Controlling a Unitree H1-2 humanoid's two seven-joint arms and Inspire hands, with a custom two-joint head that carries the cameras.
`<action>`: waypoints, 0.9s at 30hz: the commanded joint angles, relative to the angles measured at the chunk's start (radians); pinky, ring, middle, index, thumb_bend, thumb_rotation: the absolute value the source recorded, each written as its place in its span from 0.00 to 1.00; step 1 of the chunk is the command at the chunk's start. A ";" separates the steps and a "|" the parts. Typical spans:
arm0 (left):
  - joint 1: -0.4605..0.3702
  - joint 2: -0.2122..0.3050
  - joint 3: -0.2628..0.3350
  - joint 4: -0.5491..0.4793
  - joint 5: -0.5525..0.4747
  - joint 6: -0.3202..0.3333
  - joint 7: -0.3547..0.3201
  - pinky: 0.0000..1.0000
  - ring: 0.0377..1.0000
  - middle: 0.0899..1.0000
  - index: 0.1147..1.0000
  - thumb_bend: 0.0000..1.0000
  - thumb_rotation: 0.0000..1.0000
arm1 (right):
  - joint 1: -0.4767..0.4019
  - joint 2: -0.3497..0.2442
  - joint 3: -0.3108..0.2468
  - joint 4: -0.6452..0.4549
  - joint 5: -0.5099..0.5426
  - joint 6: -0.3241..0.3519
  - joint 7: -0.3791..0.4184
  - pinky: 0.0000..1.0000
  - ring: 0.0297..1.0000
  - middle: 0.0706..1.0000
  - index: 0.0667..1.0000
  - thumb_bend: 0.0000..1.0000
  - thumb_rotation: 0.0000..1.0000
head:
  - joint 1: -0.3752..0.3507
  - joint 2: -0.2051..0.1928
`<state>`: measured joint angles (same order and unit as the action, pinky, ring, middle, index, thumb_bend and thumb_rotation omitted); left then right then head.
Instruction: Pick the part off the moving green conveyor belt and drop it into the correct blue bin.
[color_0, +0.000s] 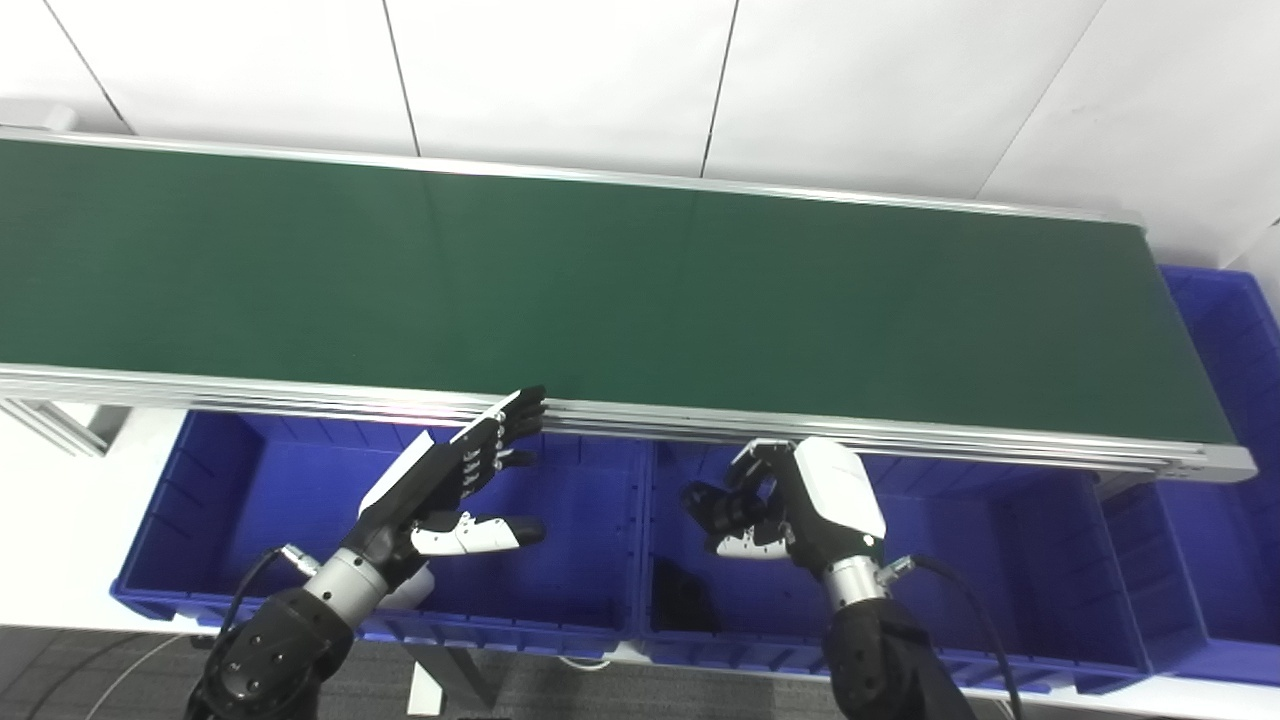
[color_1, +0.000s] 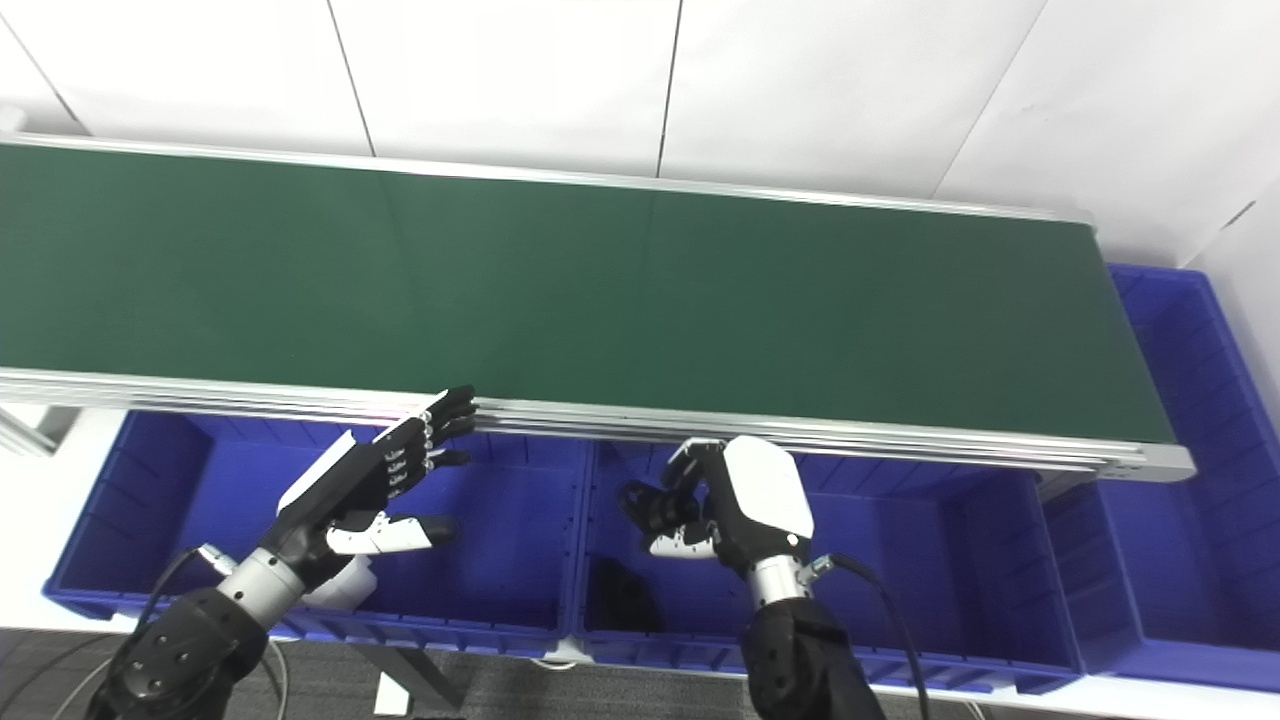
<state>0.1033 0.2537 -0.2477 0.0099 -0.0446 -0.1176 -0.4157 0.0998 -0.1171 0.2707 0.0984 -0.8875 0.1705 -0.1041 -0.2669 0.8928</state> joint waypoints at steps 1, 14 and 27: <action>-0.020 0.013 0.001 -0.037 0.012 -0.016 -0.009 0.87 0.95 0.97 0.96 0.78 0.45 | -0.001 0.013 0.003 -0.054 -0.011 0.045 -0.001 0.37 0.48 0.57 0.71 0.60 0.13 | 0.000 -0.002; -0.016 -0.022 0.007 -0.035 0.068 -0.030 0.055 0.96 1.00 1.00 0.99 0.82 0.46 | 0.142 0.051 -0.007 -0.241 0.071 -0.006 -0.073 0.93 0.99 0.99 0.96 0.72 0.51 | 0.007 -0.014; 0.003 -0.088 -0.029 -0.004 0.218 -0.126 0.140 0.99 1.00 1.00 1.00 0.77 0.48 | 0.204 0.067 -0.006 -0.140 0.301 -0.336 -0.214 0.56 0.56 1.00 1.00 0.70 0.57 | 0.059 -0.058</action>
<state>0.1226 0.1546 -0.2734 0.0106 0.1654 -0.1985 -0.2797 0.3080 -0.0543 0.2629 -0.0376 -0.6024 -0.0744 -0.2818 -0.2087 0.8346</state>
